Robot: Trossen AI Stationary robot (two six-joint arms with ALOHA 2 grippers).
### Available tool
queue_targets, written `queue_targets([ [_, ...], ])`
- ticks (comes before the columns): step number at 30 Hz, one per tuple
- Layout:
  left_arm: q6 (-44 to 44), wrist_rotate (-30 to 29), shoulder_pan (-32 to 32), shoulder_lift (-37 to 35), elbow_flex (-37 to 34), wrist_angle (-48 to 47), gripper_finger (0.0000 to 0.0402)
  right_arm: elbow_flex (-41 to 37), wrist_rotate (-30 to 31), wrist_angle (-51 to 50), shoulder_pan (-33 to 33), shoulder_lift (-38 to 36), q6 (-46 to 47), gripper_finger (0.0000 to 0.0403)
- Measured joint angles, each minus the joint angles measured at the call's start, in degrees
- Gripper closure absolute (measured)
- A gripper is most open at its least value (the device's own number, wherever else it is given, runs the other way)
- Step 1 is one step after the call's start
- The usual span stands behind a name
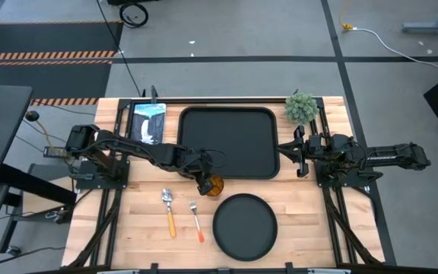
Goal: Pick and place plate/cup/fork/spoon on tray
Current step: Put the orange cup on the black serving tray
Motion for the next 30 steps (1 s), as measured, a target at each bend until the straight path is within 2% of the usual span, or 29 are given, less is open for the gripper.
queue_targets([
  [8,0.4,0.5,1.1,0.0,11.4,-12.7,0.0386,0.0,0.0,1.4,0.0,0.0,0.3,0.0339],
  [13,4.4,-2.4,6.0,0.3,16.1,-10.3,0.0386,0.0,0.0,2.2,0.0,0.0,1.2,0.0339],
  [17,9.4,-2.3,11.9,2.9,17.7,-4.3,0.0386,0.0,0.0,2.5,0.0,0.0,1.7,0.0339],
  [23,15.2,2.3,20.5,11.6,24.6,-0.8,0.0386,0.0,0.9,2.5,0.0,0.3,1.3,0.0339],
  [30,19.8,9.3,28.1,26.3,40.9,-1.3,0.0386,0.0,2.0,2.4,0.0,0.6,0.7,0.0339],
])
